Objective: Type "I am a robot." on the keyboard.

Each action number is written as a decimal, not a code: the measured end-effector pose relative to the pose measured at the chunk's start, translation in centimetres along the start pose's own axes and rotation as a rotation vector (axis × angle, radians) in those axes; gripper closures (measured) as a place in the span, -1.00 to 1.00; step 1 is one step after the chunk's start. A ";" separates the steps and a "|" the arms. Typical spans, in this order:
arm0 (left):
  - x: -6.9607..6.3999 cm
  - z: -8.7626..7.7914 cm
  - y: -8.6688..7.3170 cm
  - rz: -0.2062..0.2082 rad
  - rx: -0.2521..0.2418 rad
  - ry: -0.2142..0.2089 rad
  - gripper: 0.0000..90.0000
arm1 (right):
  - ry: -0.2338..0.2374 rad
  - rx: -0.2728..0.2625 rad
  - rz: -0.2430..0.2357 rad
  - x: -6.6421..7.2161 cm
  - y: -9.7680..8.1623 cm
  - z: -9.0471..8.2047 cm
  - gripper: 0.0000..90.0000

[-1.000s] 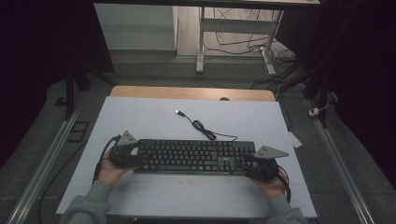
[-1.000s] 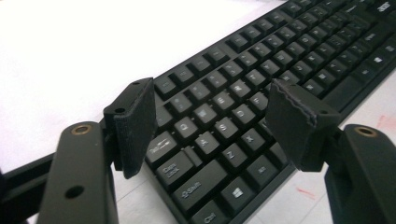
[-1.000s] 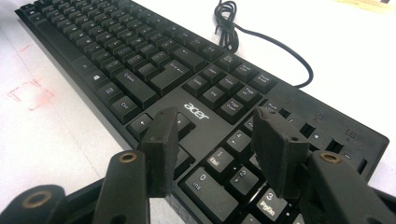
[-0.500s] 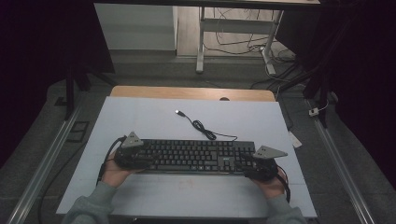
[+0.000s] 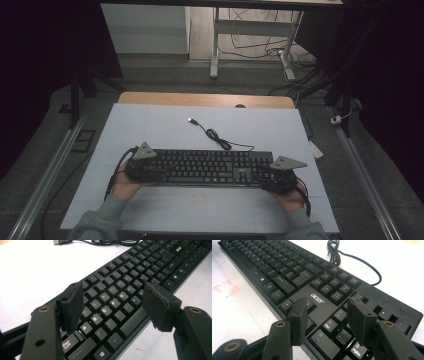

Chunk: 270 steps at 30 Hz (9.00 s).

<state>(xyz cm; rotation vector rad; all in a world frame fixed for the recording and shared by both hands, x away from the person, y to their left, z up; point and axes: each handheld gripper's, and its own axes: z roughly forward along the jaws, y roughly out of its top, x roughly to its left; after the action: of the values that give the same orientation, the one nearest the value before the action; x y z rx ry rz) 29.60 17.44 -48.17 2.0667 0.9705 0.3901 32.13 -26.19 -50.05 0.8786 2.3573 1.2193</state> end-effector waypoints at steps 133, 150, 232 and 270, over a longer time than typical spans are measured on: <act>0.4 0.0 0.1 -0.066 -0.055 -0.018 -0.03 | 0.015 0.007 -0.011 0.0 0.0 0.1 0.12; 2.1 -0.2 -0.7 -0.097 -0.038 0.035 -0.07 | 0.008 0.019 -0.018 0.0 -0.1 0.2 0.12; 2.6 -1.6 -1.0 -0.071 -0.078 0.051 0.54 | 0.004 0.030 -0.024 -0.1 -0.1 0.4 0.11; -0.4 1.0 -0.6 0.027 0.016 -0.033 0.16 | -0.015 0.063 -0.030 -0.2 -0.3 0.7 0.09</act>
<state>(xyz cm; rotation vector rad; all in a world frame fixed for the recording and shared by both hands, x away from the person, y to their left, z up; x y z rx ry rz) 29.57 16.80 -49.17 2.0962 0.9300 0.3617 32.51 -26.00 -50.66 0.8659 2.4003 1.1287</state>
